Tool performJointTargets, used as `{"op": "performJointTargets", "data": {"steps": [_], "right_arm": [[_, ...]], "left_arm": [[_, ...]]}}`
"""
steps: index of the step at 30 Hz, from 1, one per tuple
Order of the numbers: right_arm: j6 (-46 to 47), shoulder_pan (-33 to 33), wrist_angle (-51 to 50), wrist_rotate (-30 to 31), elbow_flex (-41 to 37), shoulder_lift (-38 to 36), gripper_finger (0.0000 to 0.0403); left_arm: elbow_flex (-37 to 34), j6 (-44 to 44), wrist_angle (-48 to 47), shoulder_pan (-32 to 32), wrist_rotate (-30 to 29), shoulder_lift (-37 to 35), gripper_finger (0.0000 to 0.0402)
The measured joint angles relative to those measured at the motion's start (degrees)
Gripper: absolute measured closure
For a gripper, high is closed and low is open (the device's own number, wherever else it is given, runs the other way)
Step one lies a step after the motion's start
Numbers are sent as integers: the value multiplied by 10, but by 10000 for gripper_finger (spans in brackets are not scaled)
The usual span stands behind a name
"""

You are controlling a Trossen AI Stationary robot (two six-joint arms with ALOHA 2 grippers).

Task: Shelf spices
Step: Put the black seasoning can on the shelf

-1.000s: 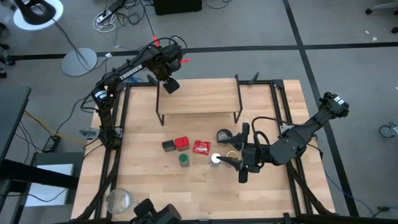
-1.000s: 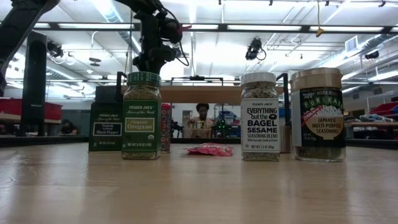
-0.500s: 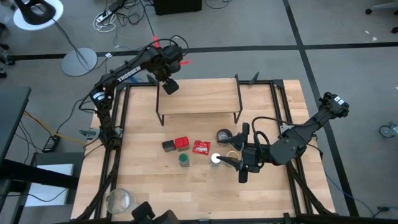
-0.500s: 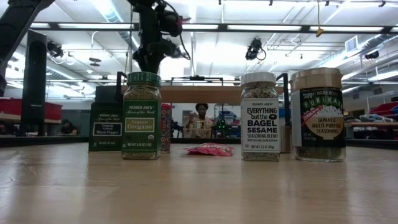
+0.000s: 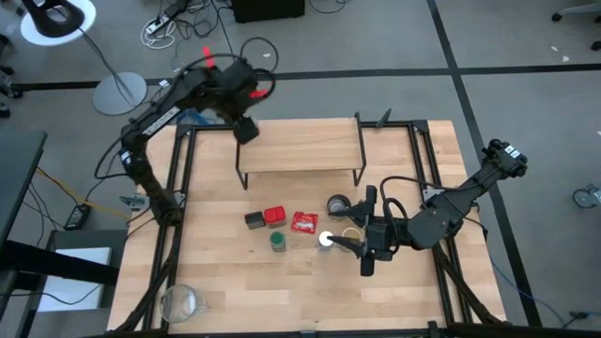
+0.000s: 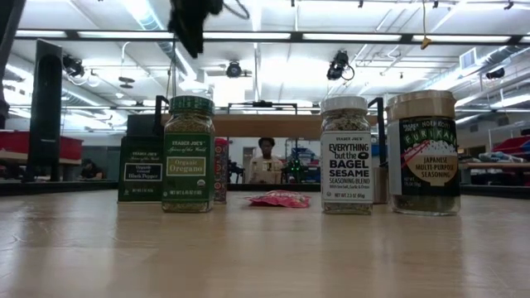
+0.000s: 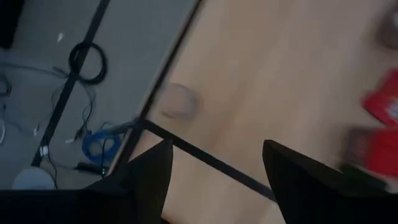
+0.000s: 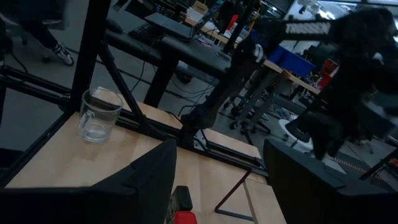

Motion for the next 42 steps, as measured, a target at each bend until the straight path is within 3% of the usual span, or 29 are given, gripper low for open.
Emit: {"op": "performJointTargets", "data": {"steps": [7, 11, 18, 23, 29, 38, 42], "right_arm": [[-5, 0, 0, 0, 0, 0, 163], [-7, 0, 0, 0, 0, 0, 163], [-13, 0, -1, 0, 0, 0, 163], [-14, 0, -4, 0, 0, 0, 163], [-14, 0, -9, 0, 0, 0, 163], [-14, 0, -9, 0, 0, 0, 163], [-13, 0, -12, 0, 0, 0, 163]], "left_arm": [[-71, -93, 1, -159, -24, -79, 158], [-172, -170, 16, -250, -63, -106, 158], [-374, -242, 124, -359, -68, -114, 157], [-479, -266, 194, -378, -74, -112, 144], [-557, -283, 277, -383, -69, -112, 125], [-576, -284, 341, -384, -68, -112, 122], [-576, -324, 344, -384, -69, -112, 123]]}}
